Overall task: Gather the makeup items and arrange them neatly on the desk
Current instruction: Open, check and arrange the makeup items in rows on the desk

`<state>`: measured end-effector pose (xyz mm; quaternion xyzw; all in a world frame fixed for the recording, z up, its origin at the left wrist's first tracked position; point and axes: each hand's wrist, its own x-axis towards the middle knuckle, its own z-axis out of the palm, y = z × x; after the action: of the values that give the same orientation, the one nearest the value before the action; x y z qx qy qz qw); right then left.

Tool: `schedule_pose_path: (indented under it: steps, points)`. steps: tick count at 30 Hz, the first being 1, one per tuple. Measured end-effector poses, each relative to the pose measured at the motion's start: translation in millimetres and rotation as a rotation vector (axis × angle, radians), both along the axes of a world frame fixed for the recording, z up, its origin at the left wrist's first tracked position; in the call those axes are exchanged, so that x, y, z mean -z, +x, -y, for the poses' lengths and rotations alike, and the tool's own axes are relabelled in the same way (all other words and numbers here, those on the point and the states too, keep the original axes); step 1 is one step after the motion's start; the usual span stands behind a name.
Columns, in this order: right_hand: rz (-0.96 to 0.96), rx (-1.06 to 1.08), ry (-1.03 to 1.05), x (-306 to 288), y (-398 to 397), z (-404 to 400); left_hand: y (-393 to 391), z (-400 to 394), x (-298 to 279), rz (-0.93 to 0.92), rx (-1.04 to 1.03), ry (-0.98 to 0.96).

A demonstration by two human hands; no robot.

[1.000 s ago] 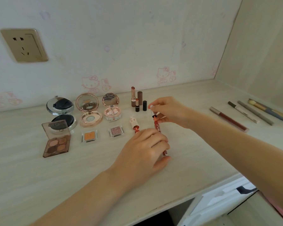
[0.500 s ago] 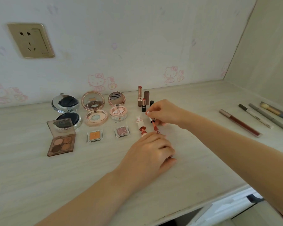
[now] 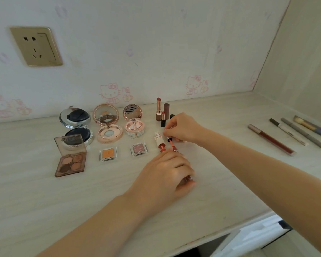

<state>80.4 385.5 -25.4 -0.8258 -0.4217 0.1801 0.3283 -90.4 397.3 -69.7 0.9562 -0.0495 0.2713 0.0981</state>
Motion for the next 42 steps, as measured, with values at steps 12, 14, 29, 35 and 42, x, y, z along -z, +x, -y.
schedule_pose_path:
  steps: [12, 14, 29, 35, 42]
  points:
    - [0.076, 0.002, -0.012, -6.9, -0.3, 33.0, -5.7, 0.5, 0.2, -0.052, -0.009, -0.055]
    - [0.148, 0.000, -0.011, -7.6, 0.9, 51.0, -6.6, 1.6, -0.7, -0.049, -0.002, -0.063]
    - [0.454, 0.075, -0.045, 7.6, 45.7, 208.4, 41.1, 22.2, -24.6, -0.069, 0.027, -0.048]
    - [0.455, 0.174, -0.052, 3.9, 70.8, 242.1, 110.9, 43.4, -35.8, -0.185, 0.027, -0.027]
    - [0.545, 0.246, -0.086, -0.4, 97.6, 255.0, 182.1, 64.6, -25.5, -0.269, -0.011, -0.115]
